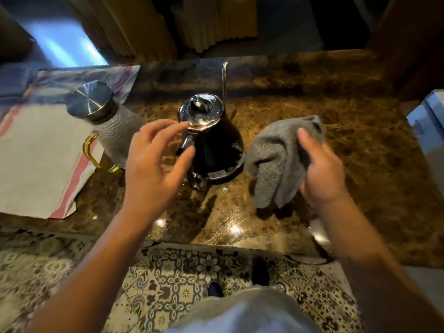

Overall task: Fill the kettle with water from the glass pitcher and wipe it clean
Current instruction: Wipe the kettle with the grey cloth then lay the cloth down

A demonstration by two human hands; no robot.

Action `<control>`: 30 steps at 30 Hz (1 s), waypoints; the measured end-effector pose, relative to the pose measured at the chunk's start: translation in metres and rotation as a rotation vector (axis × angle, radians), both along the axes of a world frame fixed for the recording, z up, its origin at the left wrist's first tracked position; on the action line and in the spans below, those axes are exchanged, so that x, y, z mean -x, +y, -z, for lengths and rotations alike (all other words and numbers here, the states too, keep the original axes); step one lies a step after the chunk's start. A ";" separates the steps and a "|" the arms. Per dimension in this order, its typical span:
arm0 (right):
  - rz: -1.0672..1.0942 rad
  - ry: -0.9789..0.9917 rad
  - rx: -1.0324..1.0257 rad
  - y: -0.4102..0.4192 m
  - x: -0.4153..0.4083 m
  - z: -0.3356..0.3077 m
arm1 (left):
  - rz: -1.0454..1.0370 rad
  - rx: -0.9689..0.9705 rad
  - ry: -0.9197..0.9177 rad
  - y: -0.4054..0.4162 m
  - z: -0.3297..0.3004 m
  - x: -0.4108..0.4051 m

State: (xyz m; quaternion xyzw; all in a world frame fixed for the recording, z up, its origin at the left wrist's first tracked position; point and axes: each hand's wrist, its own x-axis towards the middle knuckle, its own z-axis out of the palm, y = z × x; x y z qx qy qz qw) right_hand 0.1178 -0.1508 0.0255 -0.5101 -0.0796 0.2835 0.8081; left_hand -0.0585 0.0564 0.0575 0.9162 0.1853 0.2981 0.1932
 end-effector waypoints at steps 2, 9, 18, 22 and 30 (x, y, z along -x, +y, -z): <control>0.036 -0.037 0.072 0.000 -0.025 0.001 | -0.041 -0.031 0.074 -0.008 0.009 0.003; -0.131 -0.103 0.142 0.041 -0.058 0.008 | -0.069 0.050 0.098 -0.001 -0.006 -0.027; -0.164 0.284 -0.127 0.090 -0.041 0.026 | 0.249 -0.071 0.540 0.044 -0.047 -0.084; -0.161 0.212 -0.107 0.093 -0.033 0.028 | 0.293 -0.225 0.599 0.049 -0.055 -0.085; -0.144 -0.024 0.011 0.084 -0.015 0.048 | 0.518 -0.196 0.818 0.076 -0.081 -0.091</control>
